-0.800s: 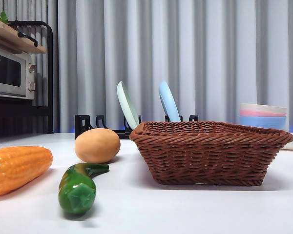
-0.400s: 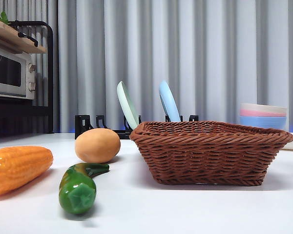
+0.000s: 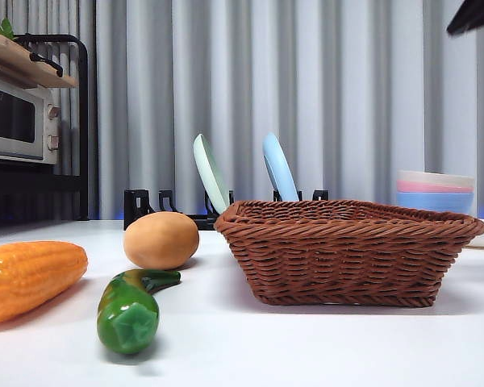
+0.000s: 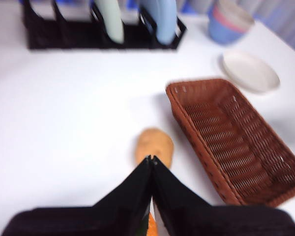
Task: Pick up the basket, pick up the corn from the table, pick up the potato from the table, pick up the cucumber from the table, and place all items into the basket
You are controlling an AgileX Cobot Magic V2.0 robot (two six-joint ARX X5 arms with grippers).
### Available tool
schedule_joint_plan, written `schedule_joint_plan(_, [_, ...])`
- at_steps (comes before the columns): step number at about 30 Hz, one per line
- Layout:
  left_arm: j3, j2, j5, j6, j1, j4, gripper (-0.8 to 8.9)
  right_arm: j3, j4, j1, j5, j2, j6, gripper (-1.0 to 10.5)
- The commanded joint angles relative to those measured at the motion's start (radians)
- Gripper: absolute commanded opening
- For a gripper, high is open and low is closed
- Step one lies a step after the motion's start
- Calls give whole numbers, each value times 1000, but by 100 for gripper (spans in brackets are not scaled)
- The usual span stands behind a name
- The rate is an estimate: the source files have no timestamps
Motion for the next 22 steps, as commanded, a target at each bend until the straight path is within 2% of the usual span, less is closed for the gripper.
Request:
schedule_joint_plan(1, [17, 50, 23, 30, 1, -18, 139, 4, -1, 2, -1, 28, -43, 138])
schedule_joint_plan(2, [18, 65, 23, 28, 1, -17, 244, 4, 0, 2, 3, 36, -43, 220])
schedule_joint_plan(4, [18, 89, 23, 27, 1, -16, 381, 4, 0, 2, 8, 50, -47, 325])
schedule_joint_plan(6, [18, 108, 23, 27, 1, -16, 385, 4, 2, 2, 11, 65, -66, 352])
schedule_joint_plan(10, [18, 131, 23, 27, 1, -5, 385, 5, 3, 3, 127, 114, -89, 352])
schedule_joint_plan(12, [18, 135, 26, 27, 1, 4, 385, 9, 3, 3, 159, 155, -90, 352])
schedule_joint_plan(22, [18, 135, 26, -6, 0, 58, 377, 27, 60, 44, 152, 485, -90, 347])
